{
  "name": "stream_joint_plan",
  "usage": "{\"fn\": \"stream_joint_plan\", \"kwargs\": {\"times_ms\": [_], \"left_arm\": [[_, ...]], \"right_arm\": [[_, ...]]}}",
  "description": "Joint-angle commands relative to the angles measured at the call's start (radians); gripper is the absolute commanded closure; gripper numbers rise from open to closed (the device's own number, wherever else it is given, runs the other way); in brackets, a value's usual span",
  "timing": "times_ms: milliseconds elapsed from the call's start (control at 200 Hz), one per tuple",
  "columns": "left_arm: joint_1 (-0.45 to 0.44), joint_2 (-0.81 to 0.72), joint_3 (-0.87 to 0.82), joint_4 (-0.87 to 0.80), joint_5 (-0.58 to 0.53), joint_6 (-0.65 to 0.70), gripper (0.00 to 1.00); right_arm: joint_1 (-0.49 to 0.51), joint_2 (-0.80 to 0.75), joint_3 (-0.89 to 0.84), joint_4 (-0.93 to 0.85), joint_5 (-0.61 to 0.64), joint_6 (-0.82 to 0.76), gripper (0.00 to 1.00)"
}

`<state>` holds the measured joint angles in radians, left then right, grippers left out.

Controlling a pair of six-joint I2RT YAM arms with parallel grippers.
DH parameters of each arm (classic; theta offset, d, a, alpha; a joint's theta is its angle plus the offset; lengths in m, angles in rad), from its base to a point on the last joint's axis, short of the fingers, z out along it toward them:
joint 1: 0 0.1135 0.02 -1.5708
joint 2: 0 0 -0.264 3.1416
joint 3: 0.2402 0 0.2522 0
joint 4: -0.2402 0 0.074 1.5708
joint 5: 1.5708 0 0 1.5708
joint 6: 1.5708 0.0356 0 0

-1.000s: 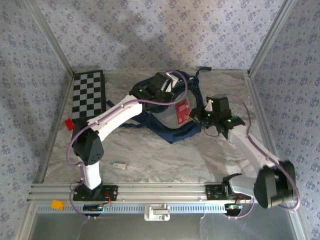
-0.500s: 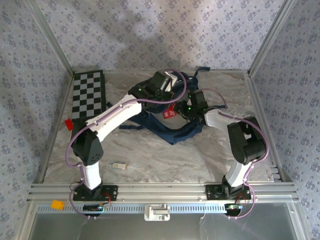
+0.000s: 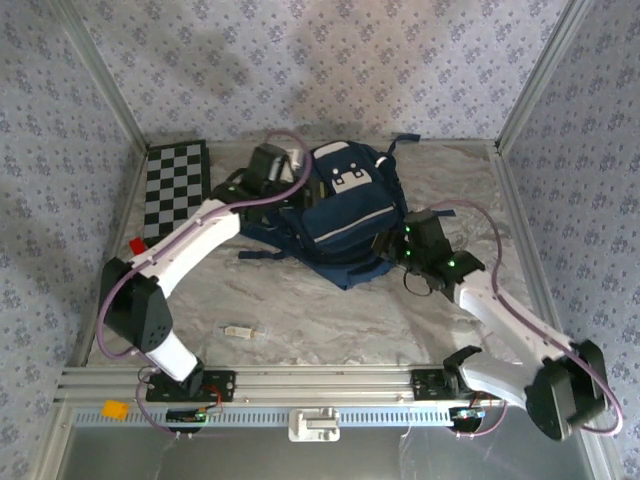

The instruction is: Pack books, pencil case, and school supplies into a backpack

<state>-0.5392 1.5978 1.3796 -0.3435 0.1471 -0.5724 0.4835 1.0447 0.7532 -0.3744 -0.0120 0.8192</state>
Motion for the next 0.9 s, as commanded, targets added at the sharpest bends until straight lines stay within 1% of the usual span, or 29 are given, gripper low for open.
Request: {"fn": "stream_joint_plan", "kwargs": {"times_ms": [0, 55, 105, 145, 205, 305, 360, 415, 495, 600, 670, 760, 810, 860, 895], "left_arm": [[0.090, 0.033, -0.115, 0.104, 0.114, -0.250, 0.52], [0.118, 0.057, -0.172, 0.169, 0.147, -0.319, 0.52], [0.122, 0.080, -0.191, 0.197, 0.144, -0.348, 0.52], [0.122, 0.104, -0.192, 0.210, 0.150, -0.363, 0.53], [0.121, 0.142, -0.190, 0.231, 0.152, -0.380, 0.54], [0.125, 0.203, -0.194, 0.233, 0.121, -0.432, 0.61], [0.128, 0.232, -0.196, 0.259, 0.121, -0.458, 0.62], [0.128, 0.263, -0.179, 0.286, 0.144, -0.465, 0.62], [0.127, 0.295, -0.138, 0.256, 0.140, -0.467, 0.63], [0.124, 0.320, -0.119, 0.253, 0.120, -0.469, 0.62], [0.122, 0.345, -0.104, 0.219, 0.110, -0.478, 0.61], [0.118, 0.376, -0.107, 0.255, 0.108, -0.513, 0.61], [0.112, 0.394, -0.087, 0.240, 0.110, -0.520, 0.62], [0.103, 0.408, -0.067, 0.203, 0.096, -0.531, 0.64], [0.096, 0.411, -0.062, 0.191, 0.077, -0.545, 0.68]], "right_arm": [[0.023, -0.035, -0.020, -0.137, 0.037, 0.005, 0.47], [0.044, -0.044, -0.021, -0.135, 0.028, -0.004, 0.47], [0.050, -0.039, -0.021, -0.122, 0.000, -0.009, 0.47], [0.054, -0.029, -0.014, -0.118, -0.019, -0.009, 0.47], [0.067, -0.014, -0.003, -0.127, -0.011, -0.009, 0.47], [0.071, -0.002, 0.001, -0.125, -0.007, -0.014, 0.47], [0.072, -0.003, -0.003, -0.118, -0.008, -0.011, 0.47], [0.072, -0.007, -0.010, -0.111, -0.010, -0.009, 0.47], [0.072, -0.010, -0.015, -0.109, -0.010, -0.007, 0.47], [0.071, -0.017, -0.028, -0.098, -0.009, -0.007, 0.47], [0.070, -0.018, -0.032, -0.091, -0.009, -0.005, 0.47], [0.069, -0.015, -0.041, -0.074, -0.012, -0.002, 0.47], [0.067, -0.010, -0.040, -0.077, -0.015, -0.002, 0.47], [0.067, -0.005, -0.033, -0.081, -0.011, -0.008, 0.47], [0.066, -0.003, -0.031, -0.086, -0.008, -0.009, 0.47]]}}
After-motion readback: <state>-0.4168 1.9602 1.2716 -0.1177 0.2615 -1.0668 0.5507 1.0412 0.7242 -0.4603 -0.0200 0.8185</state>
